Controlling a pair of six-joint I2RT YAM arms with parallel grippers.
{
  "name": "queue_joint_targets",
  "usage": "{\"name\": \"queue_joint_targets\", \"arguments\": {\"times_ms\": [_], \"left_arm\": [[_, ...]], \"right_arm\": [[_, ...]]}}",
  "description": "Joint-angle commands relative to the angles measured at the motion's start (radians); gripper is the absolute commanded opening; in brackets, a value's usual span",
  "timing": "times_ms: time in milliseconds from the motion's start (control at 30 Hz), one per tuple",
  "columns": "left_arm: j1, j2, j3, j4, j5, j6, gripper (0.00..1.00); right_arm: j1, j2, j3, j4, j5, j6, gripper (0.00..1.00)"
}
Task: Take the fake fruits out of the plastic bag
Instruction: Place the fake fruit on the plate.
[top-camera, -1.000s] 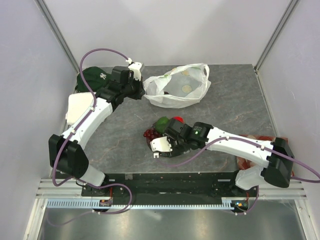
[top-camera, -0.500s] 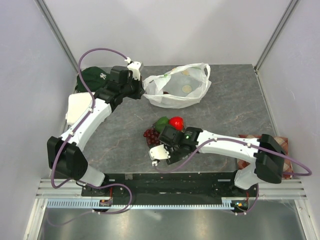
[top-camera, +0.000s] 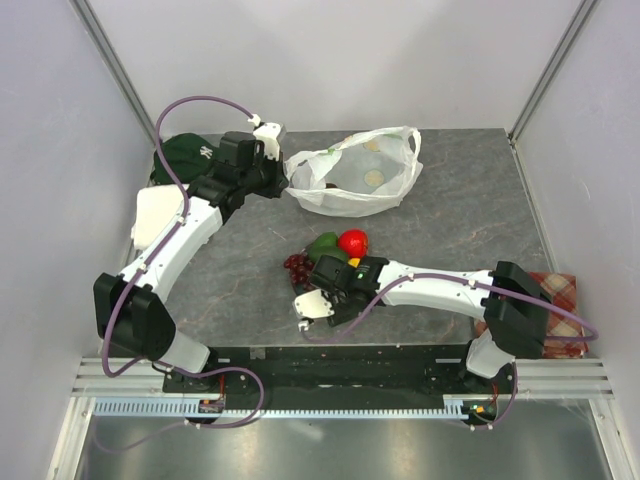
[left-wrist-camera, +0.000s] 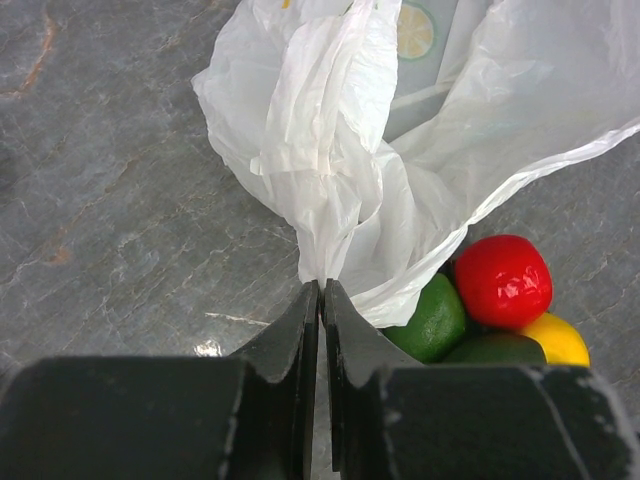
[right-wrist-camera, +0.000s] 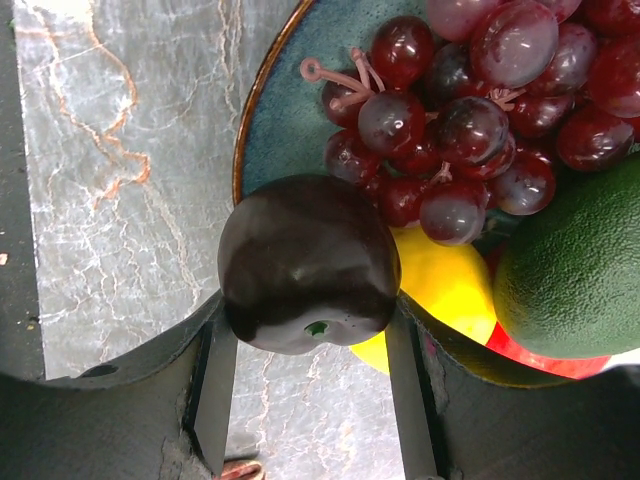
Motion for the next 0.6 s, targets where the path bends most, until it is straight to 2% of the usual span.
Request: {"name": "queue_joint_targets", "arguments": {"times_ms": [0,67,100,133,333,567], "left_arm": [[0.004,-0.011,0.013,0.035,0.024,-0.006,0.13],[0.004,-0.007,0.016,0.034,0.028,-0.009,0.13],[0.004,-0.005,0.018,0.034,0.028,-0.009,0.13],[0.004,-0.002,0.018,0.035,0.031,-0.011,0.13],[0.004,-0.004,0.019,0.034,0.038,-0.012,0.13],[0.004,0.002,0.028,0.037,0.047,-0.017,0.13]], "right_arm": [[0.003,0.016,-0.016,0.067,0.034,0.0,0.3],[0.003,0.019,-0.023,0.076,0.043,0.001,0.43],[0.003,0.018,-0.025,0.077,0.045,0.003,0.63],[0.003,0.015,-0.026,0.077,0.045,0.009,0.98],[0.003,-0.022,0.0,0.058,0.042,0.016,0.98],[0.003,-0.062,0.134,-0.036,-0.001,0.026,0.98]]}}
